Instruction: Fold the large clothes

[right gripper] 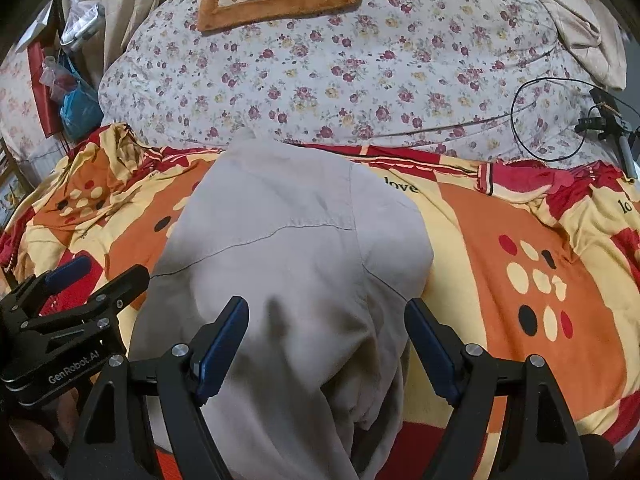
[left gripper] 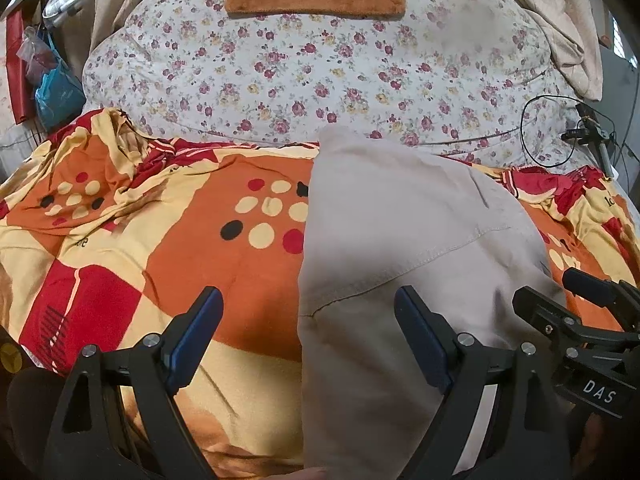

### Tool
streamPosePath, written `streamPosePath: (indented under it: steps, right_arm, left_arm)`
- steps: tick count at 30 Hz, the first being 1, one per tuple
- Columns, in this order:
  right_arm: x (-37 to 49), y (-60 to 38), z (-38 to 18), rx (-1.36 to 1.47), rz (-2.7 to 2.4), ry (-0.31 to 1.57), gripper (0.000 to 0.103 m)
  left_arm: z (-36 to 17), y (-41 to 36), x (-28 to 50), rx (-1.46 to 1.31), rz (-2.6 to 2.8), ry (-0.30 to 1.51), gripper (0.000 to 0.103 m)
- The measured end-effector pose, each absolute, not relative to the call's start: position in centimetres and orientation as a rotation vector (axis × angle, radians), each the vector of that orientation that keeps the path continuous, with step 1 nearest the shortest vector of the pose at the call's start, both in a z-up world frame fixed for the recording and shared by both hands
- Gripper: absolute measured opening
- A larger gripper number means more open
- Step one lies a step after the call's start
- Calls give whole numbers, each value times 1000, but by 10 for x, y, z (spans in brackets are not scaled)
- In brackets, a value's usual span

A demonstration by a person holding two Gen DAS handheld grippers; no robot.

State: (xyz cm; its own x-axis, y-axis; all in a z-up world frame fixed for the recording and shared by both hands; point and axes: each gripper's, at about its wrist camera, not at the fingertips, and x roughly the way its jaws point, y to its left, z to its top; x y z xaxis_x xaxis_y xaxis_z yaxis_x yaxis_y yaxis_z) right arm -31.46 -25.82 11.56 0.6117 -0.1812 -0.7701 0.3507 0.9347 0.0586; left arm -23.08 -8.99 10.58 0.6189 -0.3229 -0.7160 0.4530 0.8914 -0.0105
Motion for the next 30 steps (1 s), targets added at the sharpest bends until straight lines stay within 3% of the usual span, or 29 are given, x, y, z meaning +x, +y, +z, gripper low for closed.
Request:
streamPosePath:
  steps: [30]
  right_arm:
    - [-317,-265,119,203,-310,843,82]
  left_arm:
    - [114,-92,-239,196,-453,746,88]
